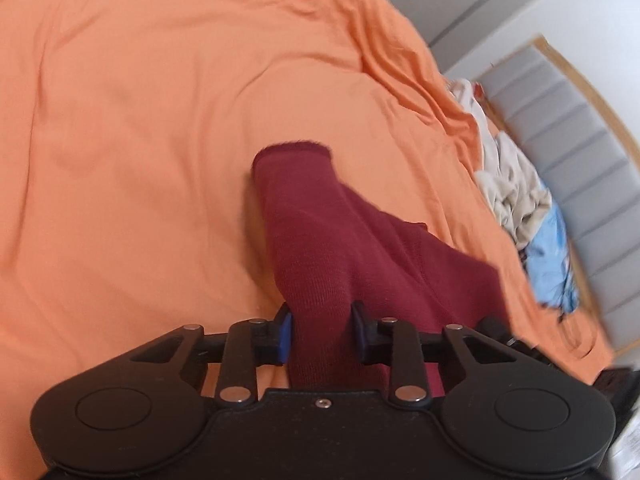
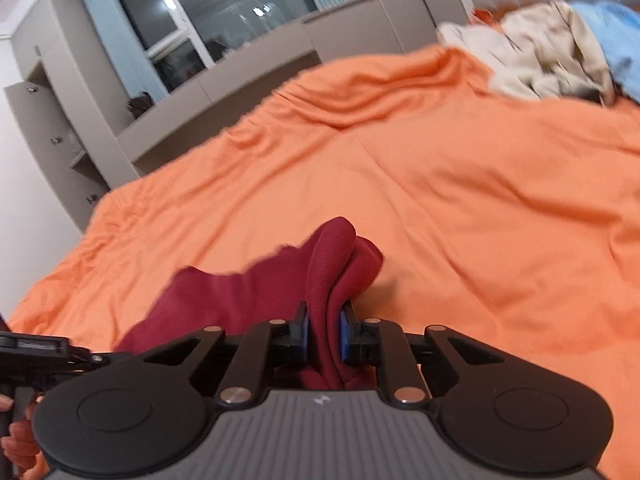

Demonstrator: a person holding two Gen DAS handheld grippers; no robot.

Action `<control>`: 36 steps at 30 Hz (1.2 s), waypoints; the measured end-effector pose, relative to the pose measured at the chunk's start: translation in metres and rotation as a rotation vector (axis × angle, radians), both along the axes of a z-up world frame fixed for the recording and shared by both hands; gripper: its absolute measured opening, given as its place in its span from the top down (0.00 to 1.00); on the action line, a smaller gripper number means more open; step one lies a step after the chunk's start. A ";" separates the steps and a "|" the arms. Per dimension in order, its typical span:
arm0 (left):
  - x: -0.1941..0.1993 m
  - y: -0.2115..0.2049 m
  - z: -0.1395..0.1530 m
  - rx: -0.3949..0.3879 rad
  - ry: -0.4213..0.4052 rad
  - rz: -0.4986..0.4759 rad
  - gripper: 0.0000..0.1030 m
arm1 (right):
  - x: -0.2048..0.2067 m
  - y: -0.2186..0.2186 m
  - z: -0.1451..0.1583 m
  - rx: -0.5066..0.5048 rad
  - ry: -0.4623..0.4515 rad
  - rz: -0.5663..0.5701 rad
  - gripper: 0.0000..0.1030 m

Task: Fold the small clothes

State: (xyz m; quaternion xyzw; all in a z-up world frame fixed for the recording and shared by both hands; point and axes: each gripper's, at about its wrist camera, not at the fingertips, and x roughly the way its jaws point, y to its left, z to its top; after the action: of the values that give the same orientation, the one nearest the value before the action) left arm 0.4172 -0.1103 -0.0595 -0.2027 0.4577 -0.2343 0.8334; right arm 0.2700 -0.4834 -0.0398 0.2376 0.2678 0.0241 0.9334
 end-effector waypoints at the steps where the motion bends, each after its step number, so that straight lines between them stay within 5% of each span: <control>1: -0.001 -0.003 0.007 0.022 -0.021 -0.011 0.71 | -0.001 0.003 0.007 -0.003 -0.017 0.007 0.85; 7: -0.007 -0.001 0.044 0.046 -0.135 -0.030 0.73 | 0.010 0.028 0.040 -0.026 -0.110 0.064 0.85; 16: 0.005 0.025 0.096 0.222 -0.303 0.021 0.73 | 0.059 0.077 0.051 0.005 -0.155 0.141 0.85; 27: 0.023 0.035 0.045 0.398 -0.252 0.035 0.72 | 0.101 0.105 0.003 -0.053 0.006 0.139 0.85; 36: 0.027 0.039 0.038 0.409 -0.225 0.042 0.68 | 0.102 0.099 -0.010 -0.054 0.060 0.110 0.82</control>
State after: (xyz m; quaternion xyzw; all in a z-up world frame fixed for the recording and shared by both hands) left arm 0.4442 -0.0711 -0.0218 -0.0118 0.3955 -0.1405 0.9076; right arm 0.3715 -0.3840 -0.0495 0.1977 0.3090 0.0609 0.9283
